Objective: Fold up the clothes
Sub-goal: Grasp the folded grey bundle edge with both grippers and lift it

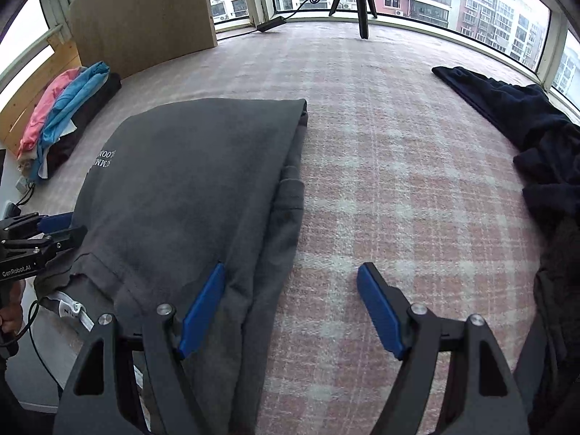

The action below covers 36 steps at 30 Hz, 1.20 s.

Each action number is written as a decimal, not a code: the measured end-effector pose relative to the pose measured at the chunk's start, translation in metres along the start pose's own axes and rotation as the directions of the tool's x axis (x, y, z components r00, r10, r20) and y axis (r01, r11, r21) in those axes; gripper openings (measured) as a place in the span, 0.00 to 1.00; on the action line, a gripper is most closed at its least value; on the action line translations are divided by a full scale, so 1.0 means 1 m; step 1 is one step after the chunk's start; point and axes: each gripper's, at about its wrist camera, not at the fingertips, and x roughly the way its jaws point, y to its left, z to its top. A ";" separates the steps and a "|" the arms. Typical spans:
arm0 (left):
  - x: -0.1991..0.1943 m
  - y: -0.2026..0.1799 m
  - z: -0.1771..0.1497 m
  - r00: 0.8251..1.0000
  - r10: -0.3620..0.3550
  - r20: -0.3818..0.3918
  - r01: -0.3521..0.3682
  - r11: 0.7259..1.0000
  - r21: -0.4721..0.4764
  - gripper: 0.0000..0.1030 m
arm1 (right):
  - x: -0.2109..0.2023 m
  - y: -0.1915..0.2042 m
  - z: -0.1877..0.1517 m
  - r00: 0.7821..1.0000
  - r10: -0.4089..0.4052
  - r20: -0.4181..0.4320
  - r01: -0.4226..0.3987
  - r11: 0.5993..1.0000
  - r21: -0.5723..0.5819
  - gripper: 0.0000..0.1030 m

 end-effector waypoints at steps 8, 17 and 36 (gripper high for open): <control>-0.001 0.002 -0.001 1.000 -0.008 -0.001 0.008 1.000 -0.011 0.42 | 0.001 0.017 0.002 1.000 0.011 0.001 -0.011 0.998 -0.066 0.57; 0.003 -0.001 0.006 0.999 -0.016 -0.040 0.016 1.000 -0.002 0.42 | 0.000 0.020 0.002 0.999 0.035 -0.007 -0.035 0.996 -0.079 0.54; 0.007 0.000 0.009 0.990 -0.130 -0.049 0.129 0.991 -0.025 0.20 | -0.004 0.022 -0.001 0.989 0.146 0.026 -0.144 0.987 -0.074 0.28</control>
